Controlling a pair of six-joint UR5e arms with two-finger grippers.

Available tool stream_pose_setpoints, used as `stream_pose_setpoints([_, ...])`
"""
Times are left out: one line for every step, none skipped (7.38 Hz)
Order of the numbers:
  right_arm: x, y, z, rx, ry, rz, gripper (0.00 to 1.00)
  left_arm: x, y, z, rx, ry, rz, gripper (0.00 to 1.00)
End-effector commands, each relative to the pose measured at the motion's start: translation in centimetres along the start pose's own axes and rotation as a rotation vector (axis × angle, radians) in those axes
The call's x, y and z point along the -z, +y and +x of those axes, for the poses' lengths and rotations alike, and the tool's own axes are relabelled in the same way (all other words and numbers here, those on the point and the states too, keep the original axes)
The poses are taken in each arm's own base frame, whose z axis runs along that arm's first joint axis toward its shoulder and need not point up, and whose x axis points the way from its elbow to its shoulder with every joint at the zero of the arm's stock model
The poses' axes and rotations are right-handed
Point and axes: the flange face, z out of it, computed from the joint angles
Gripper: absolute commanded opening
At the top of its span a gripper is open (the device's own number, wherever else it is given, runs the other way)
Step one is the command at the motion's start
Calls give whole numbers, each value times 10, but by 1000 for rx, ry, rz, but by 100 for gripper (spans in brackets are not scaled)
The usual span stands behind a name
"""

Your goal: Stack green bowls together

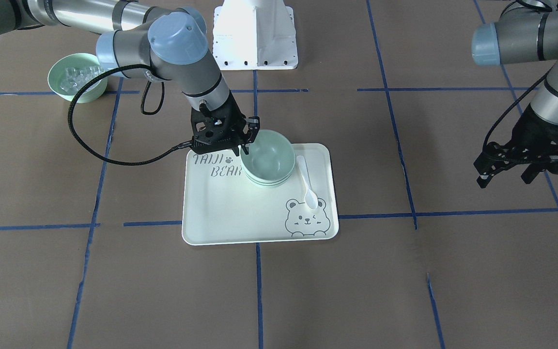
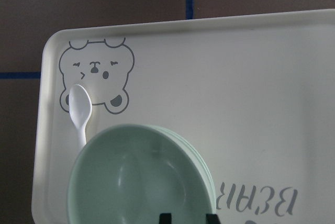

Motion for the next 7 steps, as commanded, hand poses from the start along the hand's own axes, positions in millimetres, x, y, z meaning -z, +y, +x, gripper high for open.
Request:
stream_pose_setpoints([2, -1, -3, -56, -6, 16, 100, 0, 0, -2, 2, -3, 1, 100])
stream_pose_setpoints([13, -10, 1, -58, -11, 29, 100, -3, 2, -6, 5, -8, -6, 100])
stream_pose_setpoints([34, -27, 20, -68, -16, 40, 100, -4, 1, -9, -16, -11, -6, 100])
stream_pose_setpoints([57, -48, 58, -55, 21, 30, 100, 3, -5, -22, -44, -23, 0, 100])
stream_pose_setpoints([87, -55, 107, 2, 107, 15, 100, 2, -3, -44, -67, -35, -24, 100])
stream_pose_setpoints([111, -54, 146, 103, 179, -3, 100, 12, -7, -70, -120, -18, -40, 100])
stream_pose_setpoints([133, -60, 196, 181, 240, -14, 100, 20, -8, -112, -138, -15, -71, 100])
